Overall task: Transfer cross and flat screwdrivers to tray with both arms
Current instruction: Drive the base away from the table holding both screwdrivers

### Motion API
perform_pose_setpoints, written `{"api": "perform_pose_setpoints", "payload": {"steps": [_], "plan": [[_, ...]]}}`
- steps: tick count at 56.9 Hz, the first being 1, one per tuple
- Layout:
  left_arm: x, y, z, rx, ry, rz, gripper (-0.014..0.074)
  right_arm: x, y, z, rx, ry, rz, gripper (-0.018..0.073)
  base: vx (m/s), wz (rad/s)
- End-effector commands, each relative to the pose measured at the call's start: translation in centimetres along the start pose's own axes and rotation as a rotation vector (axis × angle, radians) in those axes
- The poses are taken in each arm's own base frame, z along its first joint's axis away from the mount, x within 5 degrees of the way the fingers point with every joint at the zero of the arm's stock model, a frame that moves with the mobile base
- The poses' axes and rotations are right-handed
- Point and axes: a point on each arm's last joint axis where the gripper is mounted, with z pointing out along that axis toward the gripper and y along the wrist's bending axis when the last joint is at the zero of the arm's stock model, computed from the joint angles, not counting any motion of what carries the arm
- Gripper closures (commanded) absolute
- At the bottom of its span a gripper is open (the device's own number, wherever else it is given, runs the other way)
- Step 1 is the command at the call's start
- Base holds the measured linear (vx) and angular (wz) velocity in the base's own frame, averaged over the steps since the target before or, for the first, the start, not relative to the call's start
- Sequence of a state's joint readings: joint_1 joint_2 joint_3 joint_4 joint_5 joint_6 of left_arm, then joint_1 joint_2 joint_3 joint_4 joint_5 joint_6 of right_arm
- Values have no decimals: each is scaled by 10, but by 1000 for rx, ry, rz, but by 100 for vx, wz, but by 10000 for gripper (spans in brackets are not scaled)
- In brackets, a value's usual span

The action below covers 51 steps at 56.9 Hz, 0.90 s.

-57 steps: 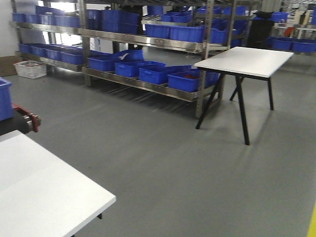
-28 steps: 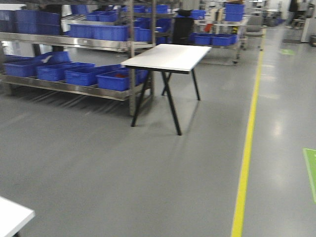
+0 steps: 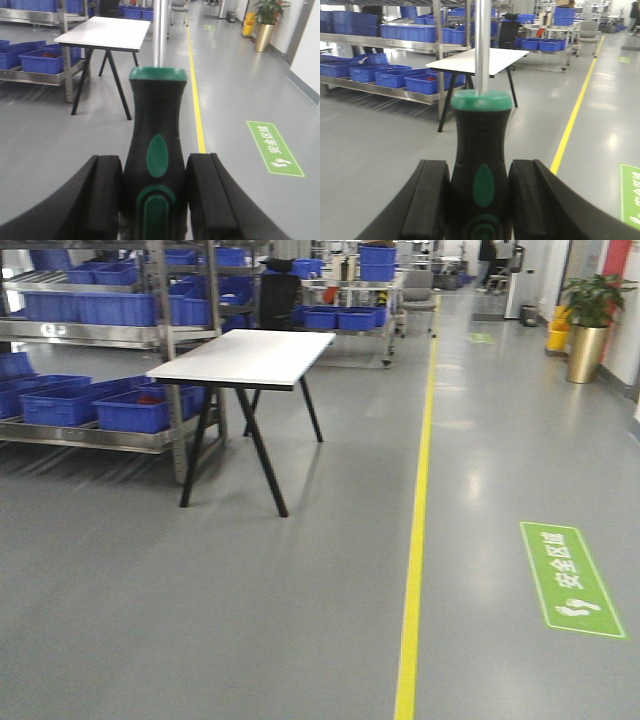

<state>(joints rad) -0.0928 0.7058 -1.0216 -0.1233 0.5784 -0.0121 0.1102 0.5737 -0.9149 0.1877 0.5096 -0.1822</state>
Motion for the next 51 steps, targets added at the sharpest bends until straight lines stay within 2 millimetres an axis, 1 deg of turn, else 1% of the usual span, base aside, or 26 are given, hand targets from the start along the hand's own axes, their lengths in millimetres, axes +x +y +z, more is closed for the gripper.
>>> {"api": "perform_pose_setpoints", "payload": {"steps": [1, 24, 51], "plan": [[-15, -1, -5, 8, -121, -10, 602, -16, -2, -2, 17, -114, -1, 567, 14, -34], [-15, -1, -5, 8, -121, -10, 602, -16, -2, -2, 17, -114, -1, 567, 20, -30], [-15, -1, -5, 8, -121, -10, 602, -16, -2, -2, 18, -114, -1, 567, 31, -14]]}}
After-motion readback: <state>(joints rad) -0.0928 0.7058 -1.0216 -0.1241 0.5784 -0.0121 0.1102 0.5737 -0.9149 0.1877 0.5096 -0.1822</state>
